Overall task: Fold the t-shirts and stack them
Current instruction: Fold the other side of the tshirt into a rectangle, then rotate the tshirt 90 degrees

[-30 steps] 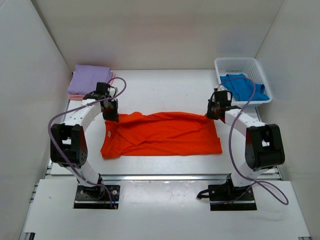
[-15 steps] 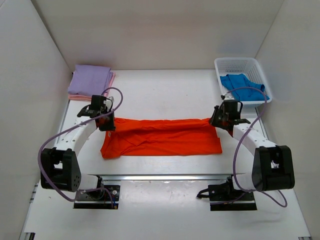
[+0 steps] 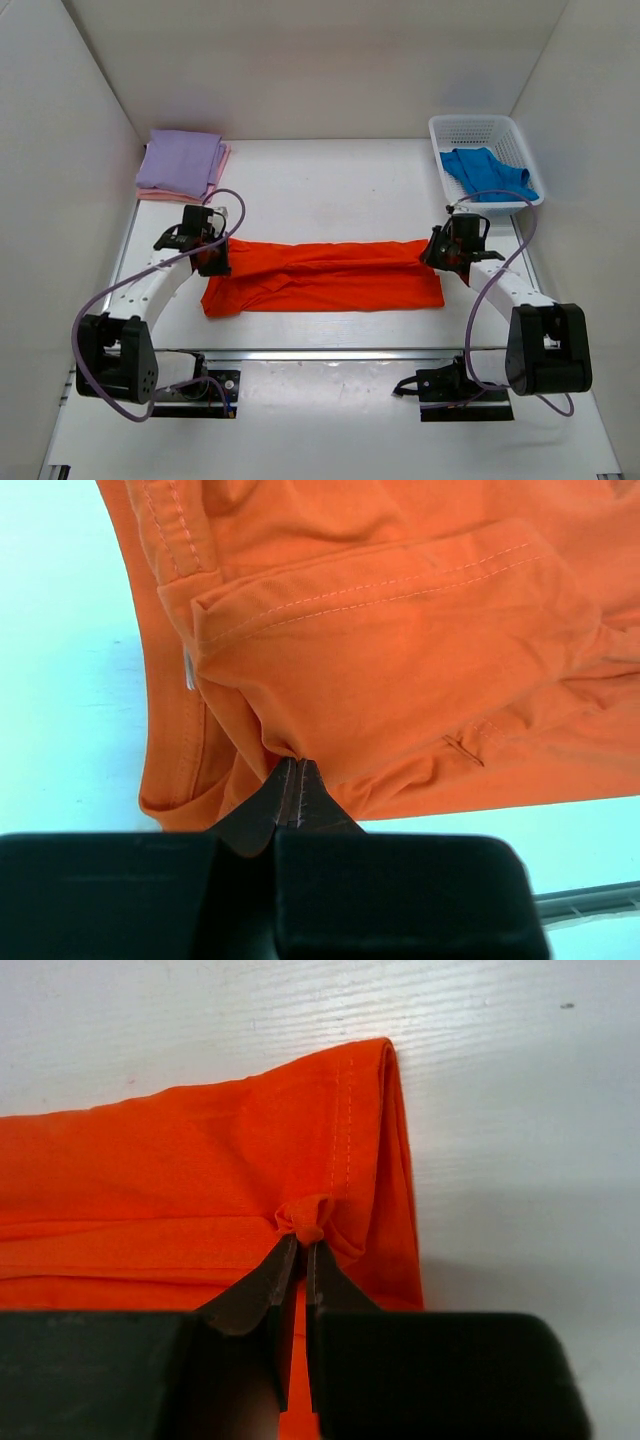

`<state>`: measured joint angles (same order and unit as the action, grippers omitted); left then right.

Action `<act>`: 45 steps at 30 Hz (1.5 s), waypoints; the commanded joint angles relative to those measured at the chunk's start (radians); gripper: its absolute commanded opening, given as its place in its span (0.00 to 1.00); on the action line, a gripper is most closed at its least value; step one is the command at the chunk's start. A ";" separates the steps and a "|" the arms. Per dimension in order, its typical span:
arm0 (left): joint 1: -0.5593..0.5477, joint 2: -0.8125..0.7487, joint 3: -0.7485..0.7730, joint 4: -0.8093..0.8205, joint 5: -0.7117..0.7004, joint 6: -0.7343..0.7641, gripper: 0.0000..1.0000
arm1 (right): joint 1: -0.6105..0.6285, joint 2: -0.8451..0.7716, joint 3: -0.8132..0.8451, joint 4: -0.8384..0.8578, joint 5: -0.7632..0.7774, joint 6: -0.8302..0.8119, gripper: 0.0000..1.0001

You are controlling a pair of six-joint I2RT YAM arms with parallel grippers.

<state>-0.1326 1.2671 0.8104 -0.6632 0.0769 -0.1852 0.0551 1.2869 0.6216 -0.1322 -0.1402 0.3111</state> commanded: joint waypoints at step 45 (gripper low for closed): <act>-0.263 0.905 0.821 -0.022 -0.106 -0.264 0.01 | 0.219 0.460 0.330 -0.360 0.218 0.262 0.00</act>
<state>-0.3725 2.0666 1.4780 -0.6102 -0.0265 -0.4751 0.2192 1.6989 0.9783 -0.3882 0.0170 0.4492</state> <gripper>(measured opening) 0.077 0.000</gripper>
